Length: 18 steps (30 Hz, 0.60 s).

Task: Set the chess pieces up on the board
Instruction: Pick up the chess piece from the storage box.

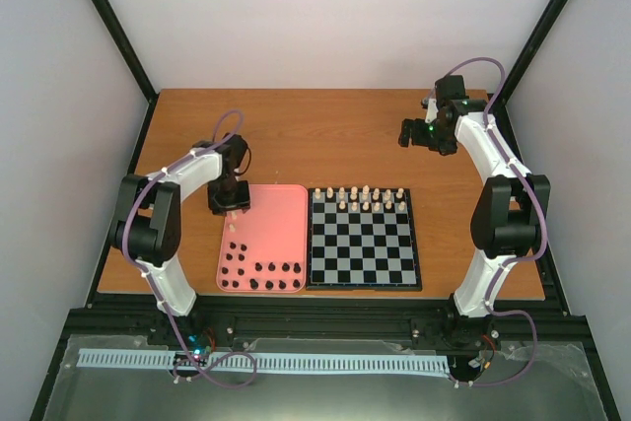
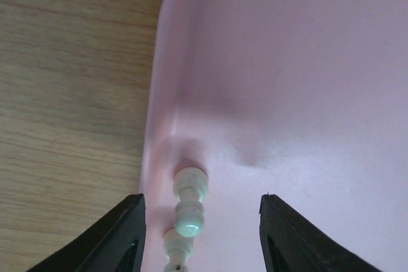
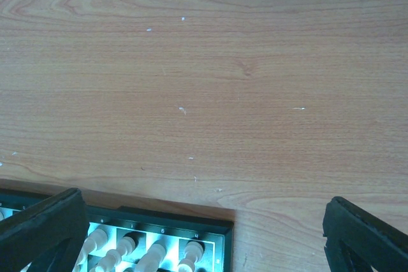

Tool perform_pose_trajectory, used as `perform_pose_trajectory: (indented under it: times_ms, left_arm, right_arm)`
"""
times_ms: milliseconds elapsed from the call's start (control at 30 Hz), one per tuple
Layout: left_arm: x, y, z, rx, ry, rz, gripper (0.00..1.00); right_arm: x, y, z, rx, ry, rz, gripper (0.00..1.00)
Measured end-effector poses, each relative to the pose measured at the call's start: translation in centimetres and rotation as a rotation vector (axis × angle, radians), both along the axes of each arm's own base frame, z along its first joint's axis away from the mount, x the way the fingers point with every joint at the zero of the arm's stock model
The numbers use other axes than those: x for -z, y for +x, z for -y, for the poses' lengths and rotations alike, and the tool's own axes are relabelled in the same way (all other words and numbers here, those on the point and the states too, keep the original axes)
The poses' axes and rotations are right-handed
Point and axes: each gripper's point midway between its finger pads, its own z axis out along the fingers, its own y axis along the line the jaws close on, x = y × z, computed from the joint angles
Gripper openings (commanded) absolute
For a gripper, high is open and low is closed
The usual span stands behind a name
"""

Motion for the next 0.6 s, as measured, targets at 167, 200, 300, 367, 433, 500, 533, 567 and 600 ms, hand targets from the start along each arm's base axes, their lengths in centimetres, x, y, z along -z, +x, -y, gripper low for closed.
perform_pose_trajectory:
  times_ms: [167, 200, 300, 367, 433, 500, 533, 567, 600]
  left_arm:
    - [0.06, 0.02, 0.32, -0.006, -0.019, 0.003, 0.4]
    - [0.06, 0.04, 0.33, -0.008, -0.019, 0.004, 0.4]
    - [0.12, -0.02, 0.38, -0.009, -0.023, 0.002, 0.38]
    - [0.19, -0.09, 0.41, -0.009, -0.025, -0.001, 0.36]
    - [0.25, -0.18, 0.4, -0.009, -0.025, -0.004, 0.34]
    - [0.3, -0.21, 0.4, -0.009, -0.025, -0.005, 0.31]
    - [0.33, -0.22, 0.39, -0.009, -0.025, -0.006, 0.29]
    - [0.38, -0.23, 0.39, -0.008, -0.024, -0.007, 0.28]
    - [0.44, -0.27, 0.39, -0.01, -0.024, -0.009, 0.27]
  right_arm:
    - [0.0, 0.0, 0.0, 0.0, 0.0, 0.0, 1.0]
    - [0.0, 0.0, 0.0, 0.0, 0.0, 0.0, 1.0]
    - [0.01, -0.01, 0.01, 0.0, 0.0, 0.0, 1.0]
    - [0.01, -0.01, 0.01, 0.0, -0.001, 0.0, 1.0]
    - [0.0, 0.0, 0.02, 0.0, -0.001, 0.0, 1.0]
    - [0.0, 0.0, 0.02, 0.0, -0.001, 0.0, 1.0]
    - [0.01, 0.0, 0.03, 0.001, -0.001, 0.0, 1.0]
    - [0.01, 0.0, 0.03, 0.001, -0.001, 0.0, 1.0]
    - [0.01, 0.0, 0.03, 0.001, -0.002, 0.0, 1.0]
